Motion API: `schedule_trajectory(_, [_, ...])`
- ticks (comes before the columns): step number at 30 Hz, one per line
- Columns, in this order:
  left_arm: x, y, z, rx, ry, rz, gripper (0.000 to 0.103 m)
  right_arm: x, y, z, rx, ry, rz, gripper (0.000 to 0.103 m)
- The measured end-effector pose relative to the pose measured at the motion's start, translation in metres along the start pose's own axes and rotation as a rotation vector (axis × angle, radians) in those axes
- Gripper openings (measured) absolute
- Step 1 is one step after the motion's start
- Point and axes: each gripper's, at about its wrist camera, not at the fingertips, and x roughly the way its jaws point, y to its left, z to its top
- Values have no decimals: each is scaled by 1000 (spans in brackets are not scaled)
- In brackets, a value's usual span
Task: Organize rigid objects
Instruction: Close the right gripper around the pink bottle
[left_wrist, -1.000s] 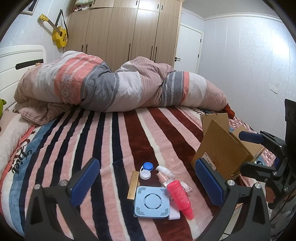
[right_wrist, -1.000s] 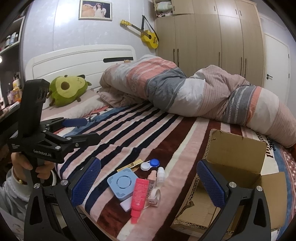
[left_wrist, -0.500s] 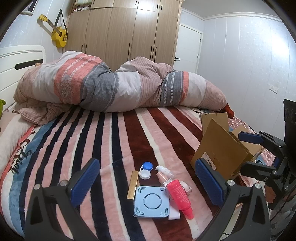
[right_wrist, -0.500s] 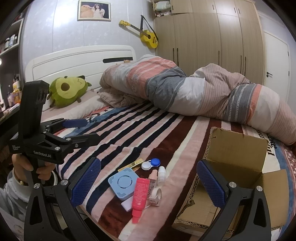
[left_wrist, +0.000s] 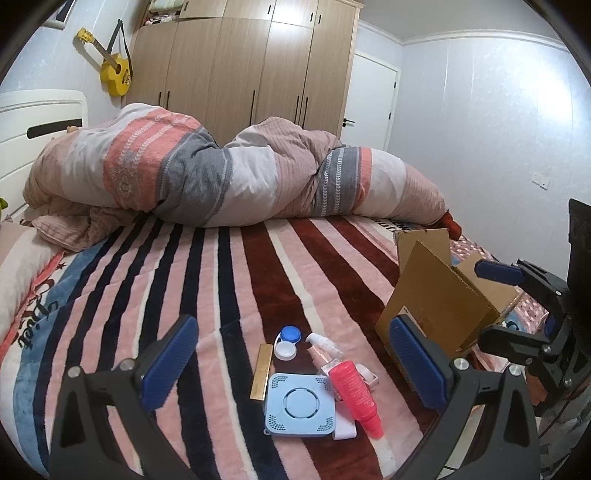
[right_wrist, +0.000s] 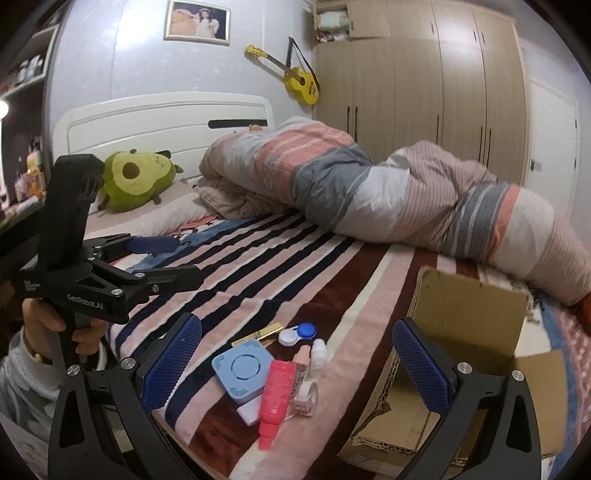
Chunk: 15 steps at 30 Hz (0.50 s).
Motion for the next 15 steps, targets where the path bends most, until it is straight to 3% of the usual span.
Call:
schedule_trajectory(3, [-2, 8, 0, -9, -10, -23, 103, -3, 16, 4, -61, -5, -109, 103])
schedule_trajectory(7, [-4, 21, -2, -18, -27, -37, 103, 1, 38, 9, -127, 24, -89, 101])
schedule_trajectory(9, [-4, 30, -3, -24, -31, -39, 103, 6, 47, 9, -145, 39, -68, 87])
schedule_trajectory(11, [-4, 38, -5, -30, -31, -34, 103, 15, 55, 9, -133, 65, -20, 64])
schedule_trajectory(15, [4, 55, -11, -34, -7, -13, 103, 43, 63, -1, -61, 152, 87, 39])
